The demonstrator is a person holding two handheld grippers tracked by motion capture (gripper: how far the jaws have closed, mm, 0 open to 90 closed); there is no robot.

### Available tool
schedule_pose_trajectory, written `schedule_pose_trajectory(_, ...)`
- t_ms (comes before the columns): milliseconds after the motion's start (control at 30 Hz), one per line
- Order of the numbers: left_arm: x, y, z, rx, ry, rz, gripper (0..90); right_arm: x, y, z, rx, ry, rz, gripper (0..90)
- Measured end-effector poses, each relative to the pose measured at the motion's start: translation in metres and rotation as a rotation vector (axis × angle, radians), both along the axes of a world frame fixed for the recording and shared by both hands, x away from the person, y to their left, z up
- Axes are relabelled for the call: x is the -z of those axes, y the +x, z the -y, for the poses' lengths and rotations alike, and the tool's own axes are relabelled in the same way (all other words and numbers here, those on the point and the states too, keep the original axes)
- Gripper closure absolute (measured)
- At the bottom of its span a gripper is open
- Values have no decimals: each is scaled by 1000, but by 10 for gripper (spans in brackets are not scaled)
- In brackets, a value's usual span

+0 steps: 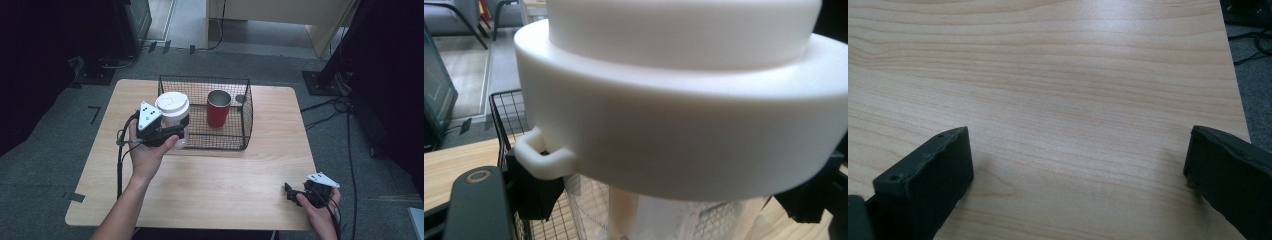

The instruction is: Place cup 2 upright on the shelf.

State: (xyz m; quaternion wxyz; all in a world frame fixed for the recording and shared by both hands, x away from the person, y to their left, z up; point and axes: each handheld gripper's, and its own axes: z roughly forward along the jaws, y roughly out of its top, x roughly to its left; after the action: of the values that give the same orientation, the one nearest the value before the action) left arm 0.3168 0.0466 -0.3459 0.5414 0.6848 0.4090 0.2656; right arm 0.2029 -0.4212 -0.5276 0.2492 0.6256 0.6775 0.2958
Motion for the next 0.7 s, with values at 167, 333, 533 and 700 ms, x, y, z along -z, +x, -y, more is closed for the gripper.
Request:
schedule_pose_trajectory(167, -6, 7, 1, -6, -1, 13, 167, 0, 0, 0, 1, 0, 1, 0)
schedule_pose_trajectory(333, -9, 16, 4, -9, -7, 19, 167, 0, 0, 0, 0, 0, 2, 0)
schedule_pose_trajectory(533, -11, 25, 11, -11, -2, 39, 167, 0, 0, 0, 1, 2, 2, 0)
schedule_pose_trajectory(700, -6, 37, 17, -19, 8, 49, 167, 0, 0, 0, 1, 2, 2, 0)
